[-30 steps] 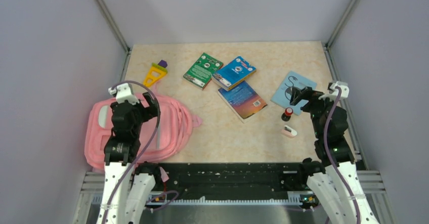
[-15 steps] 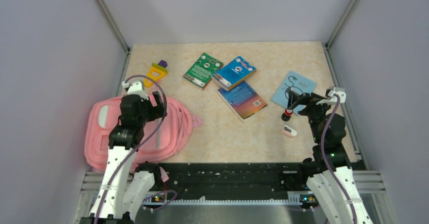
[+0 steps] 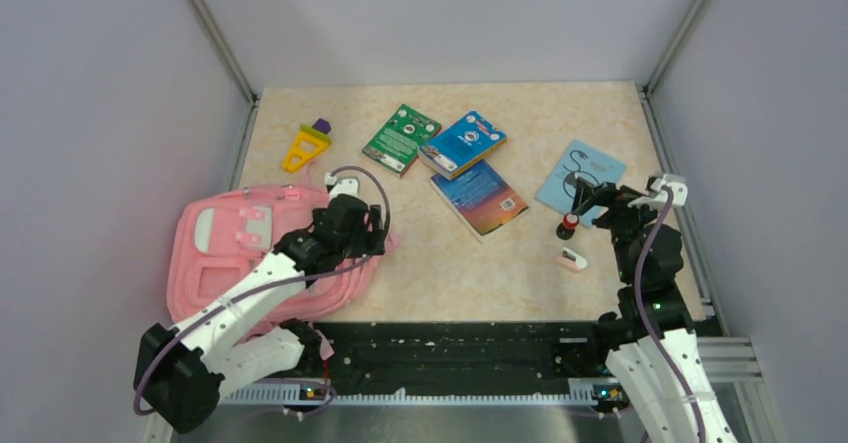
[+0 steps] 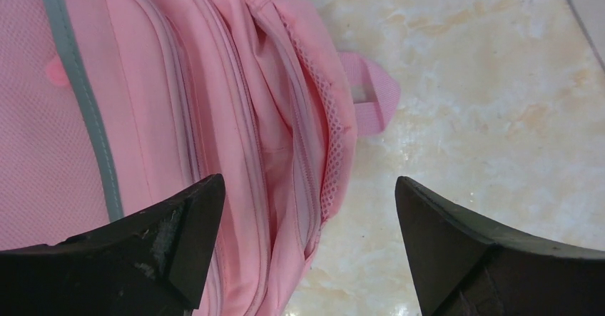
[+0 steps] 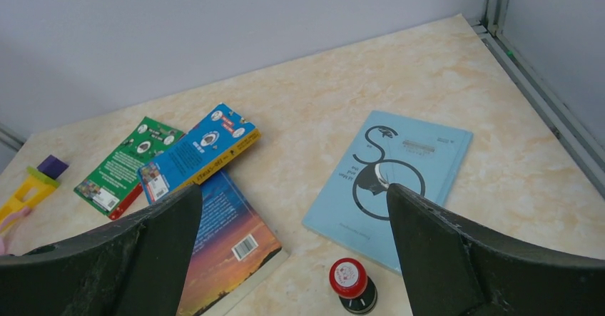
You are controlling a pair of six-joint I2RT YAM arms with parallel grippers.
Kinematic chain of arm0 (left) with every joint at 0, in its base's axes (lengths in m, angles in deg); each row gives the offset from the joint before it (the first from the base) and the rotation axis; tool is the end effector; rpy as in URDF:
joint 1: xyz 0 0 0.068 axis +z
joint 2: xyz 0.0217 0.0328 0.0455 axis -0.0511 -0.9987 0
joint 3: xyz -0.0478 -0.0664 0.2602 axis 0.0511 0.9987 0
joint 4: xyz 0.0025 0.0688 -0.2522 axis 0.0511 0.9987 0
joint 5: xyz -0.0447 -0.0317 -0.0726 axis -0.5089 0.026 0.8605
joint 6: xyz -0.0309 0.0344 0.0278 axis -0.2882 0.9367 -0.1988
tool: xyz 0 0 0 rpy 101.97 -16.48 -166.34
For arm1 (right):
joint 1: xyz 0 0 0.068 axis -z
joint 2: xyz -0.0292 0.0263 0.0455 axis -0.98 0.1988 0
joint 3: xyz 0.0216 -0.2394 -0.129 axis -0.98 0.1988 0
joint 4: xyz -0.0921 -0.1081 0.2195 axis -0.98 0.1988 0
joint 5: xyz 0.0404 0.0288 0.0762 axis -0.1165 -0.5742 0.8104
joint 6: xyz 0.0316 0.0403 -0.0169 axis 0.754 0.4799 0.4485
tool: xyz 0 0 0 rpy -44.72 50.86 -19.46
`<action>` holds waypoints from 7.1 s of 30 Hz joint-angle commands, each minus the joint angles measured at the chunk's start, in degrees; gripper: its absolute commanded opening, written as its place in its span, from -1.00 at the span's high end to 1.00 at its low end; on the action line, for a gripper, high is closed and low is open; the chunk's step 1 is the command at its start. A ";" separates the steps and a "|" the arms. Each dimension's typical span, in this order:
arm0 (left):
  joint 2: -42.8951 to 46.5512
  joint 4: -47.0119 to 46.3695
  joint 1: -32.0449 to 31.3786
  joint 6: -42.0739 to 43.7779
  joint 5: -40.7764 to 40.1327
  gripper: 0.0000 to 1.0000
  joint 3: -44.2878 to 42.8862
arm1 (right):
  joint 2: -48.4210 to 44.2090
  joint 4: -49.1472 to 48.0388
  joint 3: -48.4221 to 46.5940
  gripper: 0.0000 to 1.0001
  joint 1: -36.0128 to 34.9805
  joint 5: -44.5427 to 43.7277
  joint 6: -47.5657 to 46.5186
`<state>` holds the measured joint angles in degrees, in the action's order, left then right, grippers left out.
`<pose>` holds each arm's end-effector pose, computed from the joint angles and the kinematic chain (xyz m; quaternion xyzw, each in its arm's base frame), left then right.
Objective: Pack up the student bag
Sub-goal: Pick up the student bag at the center of the board, then place the student bag at the center of the board, then adjust the student bag at the center of the board, then unzip the student bag at the center of the board.
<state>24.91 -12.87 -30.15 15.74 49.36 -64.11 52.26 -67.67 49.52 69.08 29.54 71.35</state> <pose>0.1695 -0.0975 0.2459 -0.0216 0.9223 -0.0616 0.3810 0.1255 0.0142 0.2968 0.1089 0.6878 0.0989 0.7108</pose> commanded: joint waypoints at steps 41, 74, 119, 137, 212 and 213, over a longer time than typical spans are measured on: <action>-24.16 3.62 -14.73 -13.35 -24.17 0.68 -7.11 | 0.53 1.76 -1.35 -0.96 0.11 -3.90 0.58; -4.78 -8.50 -14.52 9.54 2.92 1.00 -38.48 | 27.57 0.28 -20.09 -0.97 -1.84 40.49 6.71; 7.62 -2.93 -20.27 11.17 29.28 -0.75 -10.24 | 51.04 -0.24 -22.74 -0.91 -26.80 22.14 9.23; -2.28 -5.64 -6.65 -8.45 2.52 -0.96 -11.96 | 64.00 -11.33 -17.00 -0.53 -31.01 25.50 6.27; -25.44 4.00 -23.39 -17.10 -23.66 -0.78 -11.63 | 73.15 -11.11 -21.99 -0.14 -29.42 29.59 -14.23; -25.88 3.67 -23.36 -17.09 -23.50 -0.78 -11.48 | 73.55 -11.30 -22.06 -0.12 -29.35 29.66 -14.34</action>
<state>-0.08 -7.25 -53.28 0.11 27.09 -76.09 124.89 -74.82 28.50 39.03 57.32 57.41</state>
